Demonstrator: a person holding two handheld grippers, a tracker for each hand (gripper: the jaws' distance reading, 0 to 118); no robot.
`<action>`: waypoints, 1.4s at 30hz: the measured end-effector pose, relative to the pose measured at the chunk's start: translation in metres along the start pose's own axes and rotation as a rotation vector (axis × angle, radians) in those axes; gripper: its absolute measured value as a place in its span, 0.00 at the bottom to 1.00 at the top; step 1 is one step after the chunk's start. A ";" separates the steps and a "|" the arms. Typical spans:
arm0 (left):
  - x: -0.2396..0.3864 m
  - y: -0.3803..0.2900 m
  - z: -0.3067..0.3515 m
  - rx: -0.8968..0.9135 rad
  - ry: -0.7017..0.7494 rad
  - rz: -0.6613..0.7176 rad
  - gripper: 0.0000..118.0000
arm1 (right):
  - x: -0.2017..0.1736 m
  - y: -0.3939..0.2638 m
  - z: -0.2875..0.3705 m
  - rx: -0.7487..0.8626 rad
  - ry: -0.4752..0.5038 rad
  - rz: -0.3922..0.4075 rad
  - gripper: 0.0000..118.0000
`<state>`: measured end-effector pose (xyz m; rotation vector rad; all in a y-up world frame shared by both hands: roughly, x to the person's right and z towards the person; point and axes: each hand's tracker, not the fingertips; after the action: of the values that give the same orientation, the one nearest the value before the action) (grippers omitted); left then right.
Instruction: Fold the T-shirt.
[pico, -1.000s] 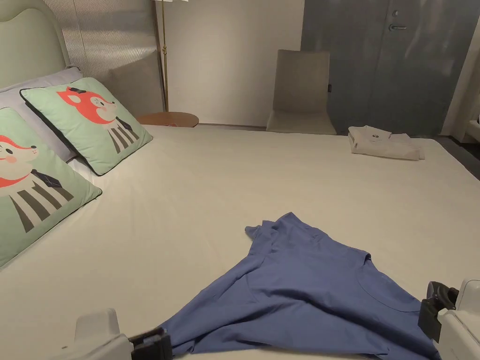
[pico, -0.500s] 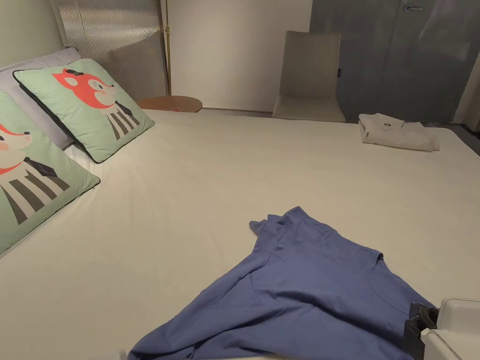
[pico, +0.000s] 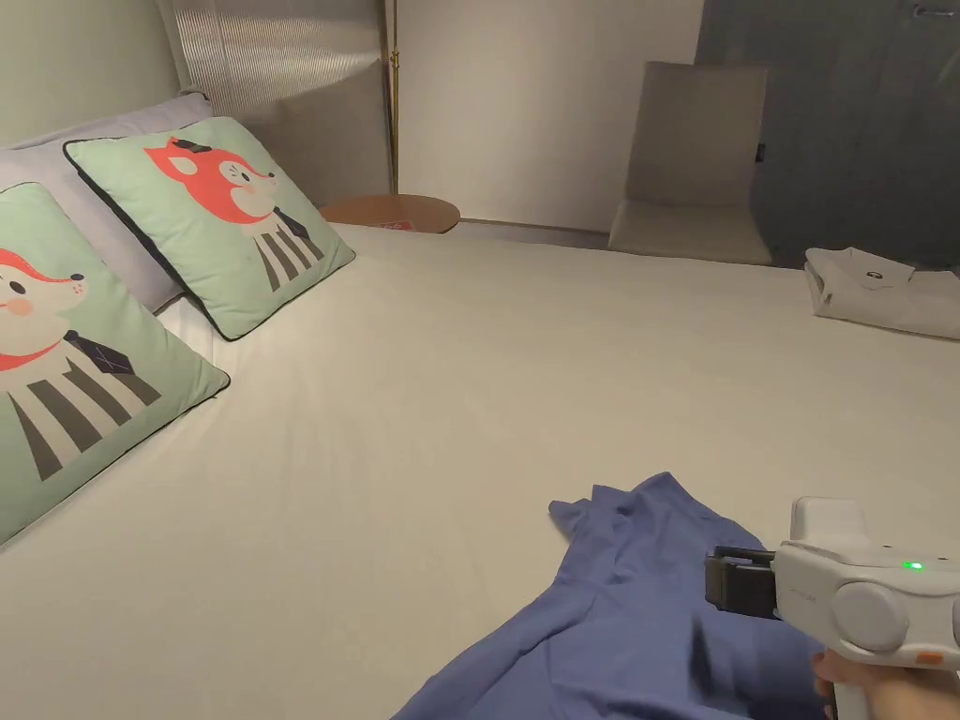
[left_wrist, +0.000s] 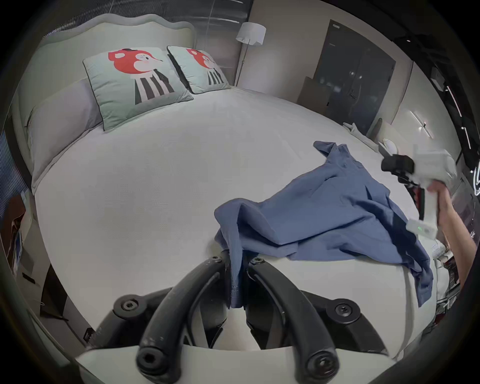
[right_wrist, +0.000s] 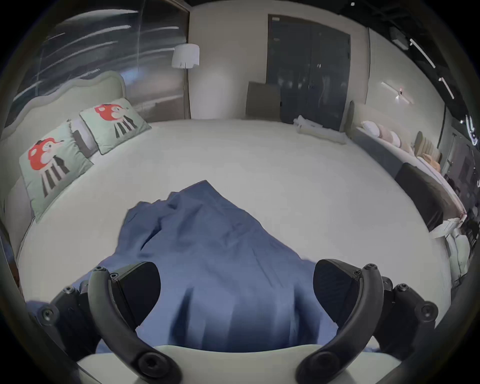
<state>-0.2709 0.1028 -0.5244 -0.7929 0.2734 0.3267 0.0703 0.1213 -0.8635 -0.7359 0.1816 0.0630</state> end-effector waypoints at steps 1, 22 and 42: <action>0.000 0.001 -0.002 -0.005 0.003 0.003 0.03 | 0.002 0.007 -0.016 -0.028 -0.003 -0.013 1.00; 0.008 0.020 0.008 0.062 0.003 0.002 0.03 | 0.011 -0.009 0.055 0.102 0.110 -0.029 0.03; 0.022 0.060 0.129 0.401 -0.156 -0.111 0.03 | 0.045 -0.135 0.399 0.661 -0.103 -0.147 0.03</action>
<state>-0.2584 0.2411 -0.4845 -0.3831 0.1408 0.2175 0.1874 0.2895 -0.4923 -0.0849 0.0417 -0.0973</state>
